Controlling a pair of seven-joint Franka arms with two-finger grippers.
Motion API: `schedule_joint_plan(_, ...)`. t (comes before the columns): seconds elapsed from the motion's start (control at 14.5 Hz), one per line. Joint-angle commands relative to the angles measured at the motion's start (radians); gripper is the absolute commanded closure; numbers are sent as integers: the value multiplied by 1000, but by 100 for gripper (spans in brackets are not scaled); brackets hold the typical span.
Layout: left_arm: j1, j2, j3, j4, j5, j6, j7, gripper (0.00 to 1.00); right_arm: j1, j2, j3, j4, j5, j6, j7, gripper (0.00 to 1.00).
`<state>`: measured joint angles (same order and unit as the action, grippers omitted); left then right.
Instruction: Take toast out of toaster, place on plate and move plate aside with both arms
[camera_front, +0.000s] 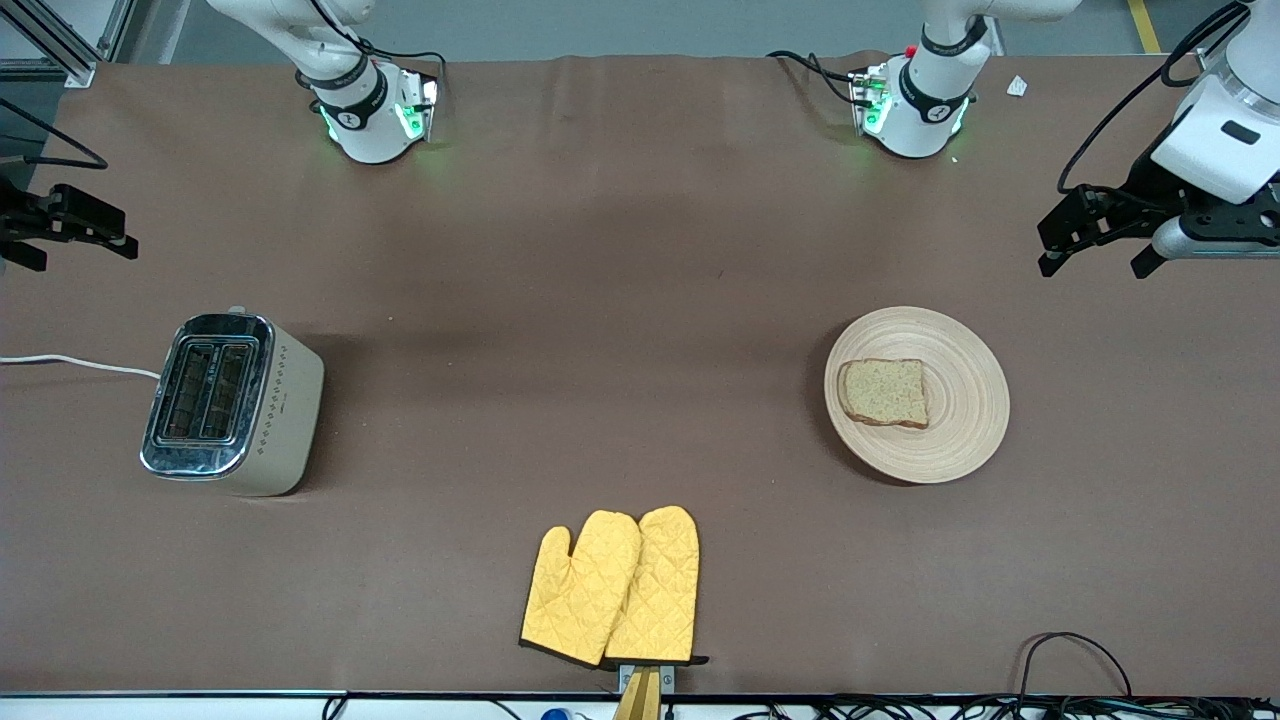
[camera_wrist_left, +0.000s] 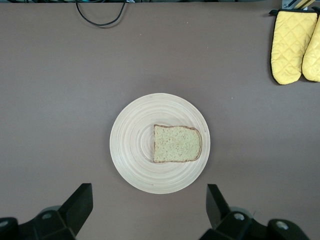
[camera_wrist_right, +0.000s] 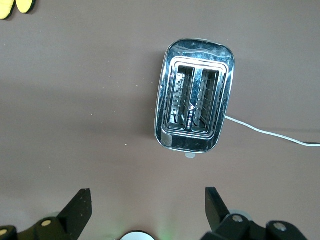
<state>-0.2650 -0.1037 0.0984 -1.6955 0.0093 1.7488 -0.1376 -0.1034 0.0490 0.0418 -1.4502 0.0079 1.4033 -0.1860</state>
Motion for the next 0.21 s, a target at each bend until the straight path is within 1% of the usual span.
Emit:
schedule_joint_plan(0.0,1,12,-2,40,21,-60,7,0,2,-20,1,-9,11,-9,3,0)
schedule_joint_plan(0.14,1,12,-2,42,21,-60,12,0,2,-20,1,-9,11,-9,3,0)
